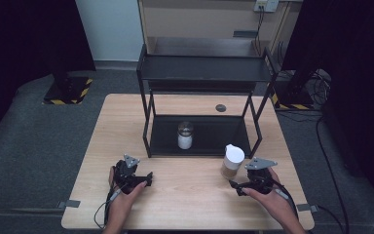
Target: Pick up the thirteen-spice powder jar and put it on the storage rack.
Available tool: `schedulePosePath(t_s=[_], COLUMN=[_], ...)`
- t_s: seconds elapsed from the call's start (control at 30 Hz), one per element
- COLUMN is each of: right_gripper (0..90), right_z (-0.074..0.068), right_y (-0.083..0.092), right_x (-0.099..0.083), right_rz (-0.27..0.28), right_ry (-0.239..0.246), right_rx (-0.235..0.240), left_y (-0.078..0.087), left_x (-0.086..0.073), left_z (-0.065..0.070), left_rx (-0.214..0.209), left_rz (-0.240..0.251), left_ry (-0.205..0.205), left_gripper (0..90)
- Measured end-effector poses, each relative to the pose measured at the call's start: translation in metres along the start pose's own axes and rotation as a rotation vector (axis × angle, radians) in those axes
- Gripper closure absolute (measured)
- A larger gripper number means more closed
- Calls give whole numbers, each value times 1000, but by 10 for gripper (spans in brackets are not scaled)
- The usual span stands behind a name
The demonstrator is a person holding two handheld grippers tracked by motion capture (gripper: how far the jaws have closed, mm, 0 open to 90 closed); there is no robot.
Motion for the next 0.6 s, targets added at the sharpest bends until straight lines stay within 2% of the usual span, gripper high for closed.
schedulePosePath(t_s=[0.37,0.6], right_gripper=[121,167], right_z=[-2,-3], right_y=[-8,-13], right_x=[9,16], right_rz=[44,51], right_ry=[-31,-44], right_rx=[-11,-15], left_y=[0,0], left_x=[0,0], left_z=[0,0], left_rx=[1,2], left_rz=[0,1], left_ry=[0,0], left_gripper=[0,0])
Point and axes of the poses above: each handheld gripper's, and its own axes: y roughly backward along the jaws, x roughly out of its top, z roughly to its right, the point moved 1 cm from there along -y, roughly forward along the jaws, and after that the axes turned 6 degrees about -y, right-handed, at the moved point
